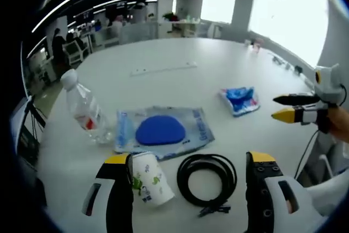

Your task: Arrange the tabletop items into an orderly group along one side of the table until the central work area is clear of visible clutter.

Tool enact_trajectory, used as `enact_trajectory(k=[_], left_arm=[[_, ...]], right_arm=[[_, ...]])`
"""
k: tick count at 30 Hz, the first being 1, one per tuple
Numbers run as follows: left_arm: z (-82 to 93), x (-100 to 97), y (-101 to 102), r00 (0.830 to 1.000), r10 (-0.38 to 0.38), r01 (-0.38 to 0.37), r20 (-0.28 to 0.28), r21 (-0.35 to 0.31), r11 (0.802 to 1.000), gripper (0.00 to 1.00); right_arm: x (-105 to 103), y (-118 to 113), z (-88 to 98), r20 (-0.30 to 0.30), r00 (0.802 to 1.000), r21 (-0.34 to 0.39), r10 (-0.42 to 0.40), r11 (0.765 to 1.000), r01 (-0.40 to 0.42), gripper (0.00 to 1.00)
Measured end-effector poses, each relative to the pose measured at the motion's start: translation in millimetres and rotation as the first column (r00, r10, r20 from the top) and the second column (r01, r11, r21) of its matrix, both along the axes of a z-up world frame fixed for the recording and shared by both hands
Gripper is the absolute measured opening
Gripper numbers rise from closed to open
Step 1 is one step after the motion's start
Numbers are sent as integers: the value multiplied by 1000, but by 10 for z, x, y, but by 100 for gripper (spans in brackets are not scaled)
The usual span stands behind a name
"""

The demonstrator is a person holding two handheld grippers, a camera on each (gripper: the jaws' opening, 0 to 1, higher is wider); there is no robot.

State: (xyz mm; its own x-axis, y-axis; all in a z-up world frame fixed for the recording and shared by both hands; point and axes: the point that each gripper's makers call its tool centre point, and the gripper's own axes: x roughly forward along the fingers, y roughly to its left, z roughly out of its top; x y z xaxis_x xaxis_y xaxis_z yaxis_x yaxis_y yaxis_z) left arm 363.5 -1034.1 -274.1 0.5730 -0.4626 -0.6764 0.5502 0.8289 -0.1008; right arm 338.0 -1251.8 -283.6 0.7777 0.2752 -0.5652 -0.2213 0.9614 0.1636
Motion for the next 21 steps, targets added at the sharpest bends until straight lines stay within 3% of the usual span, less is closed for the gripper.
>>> enact_trajectory(k=[21], left_arm=[[-157, -113, 359, 993, 109, -109, -51, -11, 994, 80]], right_arm=[[177, 497, -119, -30, 991, 6, 127, 992, -127, 55]])
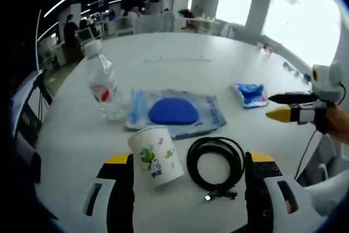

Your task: Arrange the tabletop items into an orderly group along one side of the table until the central work area is clear of visible clutter.

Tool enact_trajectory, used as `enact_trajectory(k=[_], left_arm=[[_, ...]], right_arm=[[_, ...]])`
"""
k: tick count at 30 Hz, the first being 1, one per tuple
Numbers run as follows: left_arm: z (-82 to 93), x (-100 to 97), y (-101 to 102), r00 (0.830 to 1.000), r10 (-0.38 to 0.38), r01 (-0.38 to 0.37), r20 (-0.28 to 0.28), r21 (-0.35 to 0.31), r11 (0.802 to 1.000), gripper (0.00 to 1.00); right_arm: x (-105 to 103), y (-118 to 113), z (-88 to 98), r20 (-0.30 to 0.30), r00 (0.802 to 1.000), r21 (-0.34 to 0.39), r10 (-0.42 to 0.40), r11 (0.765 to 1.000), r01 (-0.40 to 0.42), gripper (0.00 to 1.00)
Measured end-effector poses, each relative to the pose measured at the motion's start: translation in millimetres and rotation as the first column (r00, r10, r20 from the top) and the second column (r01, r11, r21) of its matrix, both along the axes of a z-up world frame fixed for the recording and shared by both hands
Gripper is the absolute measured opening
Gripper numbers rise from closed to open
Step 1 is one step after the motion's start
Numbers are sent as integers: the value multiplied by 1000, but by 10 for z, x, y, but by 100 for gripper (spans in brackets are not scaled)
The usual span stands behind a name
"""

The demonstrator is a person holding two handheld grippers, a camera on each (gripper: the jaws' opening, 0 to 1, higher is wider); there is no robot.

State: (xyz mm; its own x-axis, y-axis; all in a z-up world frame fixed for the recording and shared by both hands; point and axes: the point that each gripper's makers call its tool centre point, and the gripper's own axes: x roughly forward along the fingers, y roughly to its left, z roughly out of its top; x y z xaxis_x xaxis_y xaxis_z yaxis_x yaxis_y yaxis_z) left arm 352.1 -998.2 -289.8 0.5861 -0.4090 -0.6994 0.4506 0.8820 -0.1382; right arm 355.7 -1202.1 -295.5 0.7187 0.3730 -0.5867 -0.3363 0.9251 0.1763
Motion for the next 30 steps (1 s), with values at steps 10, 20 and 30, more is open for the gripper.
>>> enact_trajectory(k=[10, 20, 30], left_arm=[[-22, -24, 72, 999, 32, -32, -6, -8, 999, 79], [-255, -239, 110, 992, 83, -84, -91, -7, 996, 76], [-454, -372, 85, 976, 140, -147, -168, -30, 989, 72]], right_arm=[[-12, 188, -29, -8, 999, 18, 31, 999, -31, 55], [-108, 457, -149, -38, 996, 40, 79, 996, -77, 54], [-155, 670, -211, -60, 989, 53, 134, 990, -131, 53]])
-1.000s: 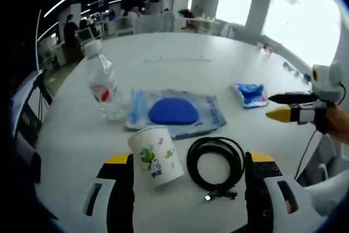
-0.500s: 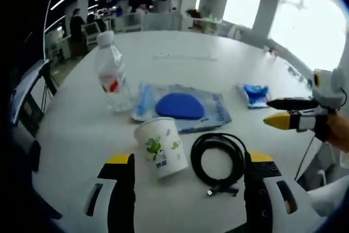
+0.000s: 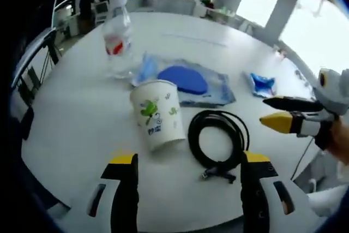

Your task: Arrange the tabletop items into an orderly group along one side of the table until the central work area is clear of visible clutter.

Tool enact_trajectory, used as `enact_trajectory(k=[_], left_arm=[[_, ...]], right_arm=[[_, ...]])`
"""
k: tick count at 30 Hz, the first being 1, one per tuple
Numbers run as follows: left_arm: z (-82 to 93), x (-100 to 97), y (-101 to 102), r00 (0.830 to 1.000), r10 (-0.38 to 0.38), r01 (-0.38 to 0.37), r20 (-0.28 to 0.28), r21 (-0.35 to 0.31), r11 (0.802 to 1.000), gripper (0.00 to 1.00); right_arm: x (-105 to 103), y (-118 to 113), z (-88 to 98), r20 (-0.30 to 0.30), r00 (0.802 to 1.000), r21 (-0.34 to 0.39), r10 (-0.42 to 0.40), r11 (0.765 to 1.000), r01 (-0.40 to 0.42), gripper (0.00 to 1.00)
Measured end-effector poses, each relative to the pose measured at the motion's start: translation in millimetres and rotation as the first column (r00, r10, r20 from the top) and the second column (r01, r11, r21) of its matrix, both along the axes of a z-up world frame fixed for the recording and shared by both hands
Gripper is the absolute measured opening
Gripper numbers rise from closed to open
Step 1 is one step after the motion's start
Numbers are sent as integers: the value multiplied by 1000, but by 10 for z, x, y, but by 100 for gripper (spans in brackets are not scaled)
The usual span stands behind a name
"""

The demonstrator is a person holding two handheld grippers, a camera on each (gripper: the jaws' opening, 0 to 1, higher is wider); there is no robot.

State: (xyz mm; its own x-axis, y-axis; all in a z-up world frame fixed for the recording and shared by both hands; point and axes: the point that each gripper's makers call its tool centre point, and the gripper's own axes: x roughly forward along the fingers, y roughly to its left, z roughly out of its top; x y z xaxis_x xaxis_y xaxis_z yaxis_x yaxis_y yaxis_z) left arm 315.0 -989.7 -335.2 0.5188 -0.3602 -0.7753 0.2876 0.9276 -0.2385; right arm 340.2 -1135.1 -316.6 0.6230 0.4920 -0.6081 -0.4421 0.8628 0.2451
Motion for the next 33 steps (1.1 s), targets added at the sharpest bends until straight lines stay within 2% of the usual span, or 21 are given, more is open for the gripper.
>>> enact_trajectory(k=[4, 8, 12, 14, 20, 24, 28, 33], left_arm=[[-131, -85, -41, 999, -4, 5, -47, 11, 1000, 69], [-156, -140, -150, 997, 9, -12, -76, -44, 999, 67], [-203, -166, -212, 996, 2, -6, -84, -47, 999, 64], [-223, -181, -242, 995, 22, -29, -101, -74, 997, 64], [-253, -201, -267, 995, 15, -19, -94, -49, 999, 61], [-248, -207, -272, 994, 32, -38, -104, -58, 998, 58], [-273, -215, -243, 994, 34, -37, -100, -33, 999, 49], [-276, -219, -278, 994, 52, -58, -100, -64, 996, 41]], right_arm=[[-7, 79, -63, -11, 999, -9, 34, 999, -34, 51], [-28, 148, -88, -18, 998, -12, 58, 998, -58, 50], [-53, 201, -153, -28, 997, -25, 77, 997, -78, 48], [-61, 221, -167, -30, 996, -20, 80, 997, -80, 48], [-130, 330, -247, -46, 993, -18, 106, 994, -107, 45], [-177, 384, -286, -52, 992, -21, 118, 993, -119, 41], [-207, 430, -339, -56, 991, -35, 122, 992, -124, 36], [-256, 456, -422, -59, 990, -61, 124, 990, -128, 31]])
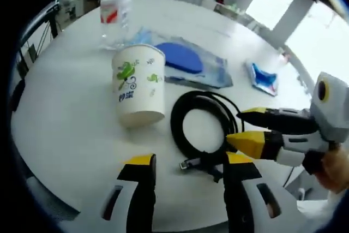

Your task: Arrange the tabletop items into an orderly group along one side of the table until the central work area is clear of visible clutter.

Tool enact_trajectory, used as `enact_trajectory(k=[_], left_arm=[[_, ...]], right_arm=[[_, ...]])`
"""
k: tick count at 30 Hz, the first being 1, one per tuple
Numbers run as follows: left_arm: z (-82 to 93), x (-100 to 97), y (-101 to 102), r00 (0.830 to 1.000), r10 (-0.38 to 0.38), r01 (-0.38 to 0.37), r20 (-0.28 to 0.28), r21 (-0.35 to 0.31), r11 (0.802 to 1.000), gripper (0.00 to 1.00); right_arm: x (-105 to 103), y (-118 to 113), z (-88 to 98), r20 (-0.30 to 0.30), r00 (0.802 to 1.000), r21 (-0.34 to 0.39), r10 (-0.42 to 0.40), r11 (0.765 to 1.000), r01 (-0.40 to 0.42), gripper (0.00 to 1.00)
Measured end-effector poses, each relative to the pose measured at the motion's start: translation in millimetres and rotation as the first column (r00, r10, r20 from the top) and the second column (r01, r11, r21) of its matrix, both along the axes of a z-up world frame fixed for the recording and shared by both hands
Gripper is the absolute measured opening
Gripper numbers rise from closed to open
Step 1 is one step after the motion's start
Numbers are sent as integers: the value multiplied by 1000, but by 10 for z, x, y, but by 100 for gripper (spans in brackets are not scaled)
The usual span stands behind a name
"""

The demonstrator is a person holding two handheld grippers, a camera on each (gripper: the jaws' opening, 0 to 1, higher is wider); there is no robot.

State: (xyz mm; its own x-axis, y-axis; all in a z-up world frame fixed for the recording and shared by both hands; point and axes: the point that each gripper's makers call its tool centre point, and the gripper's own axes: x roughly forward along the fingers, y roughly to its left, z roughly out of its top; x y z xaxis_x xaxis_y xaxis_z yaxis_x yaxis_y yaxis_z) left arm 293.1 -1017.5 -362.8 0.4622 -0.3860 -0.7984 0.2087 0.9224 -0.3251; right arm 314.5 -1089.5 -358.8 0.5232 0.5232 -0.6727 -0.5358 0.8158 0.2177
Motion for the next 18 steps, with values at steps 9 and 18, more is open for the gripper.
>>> enact_trajectory(k=[9, 18], left_arm=[[-31, -2, -82, 999, 25, -27, -35, -72, 997, 19], [23, -14, -93, 999, 27, -30, -35, -84, 996, 12]], right_arm=[[22, -85, -60, -17, 998, -22, -56, 998, 56, 15], [87, -107, 18, -27, 993, 42, -114, 992, 115, 3]])
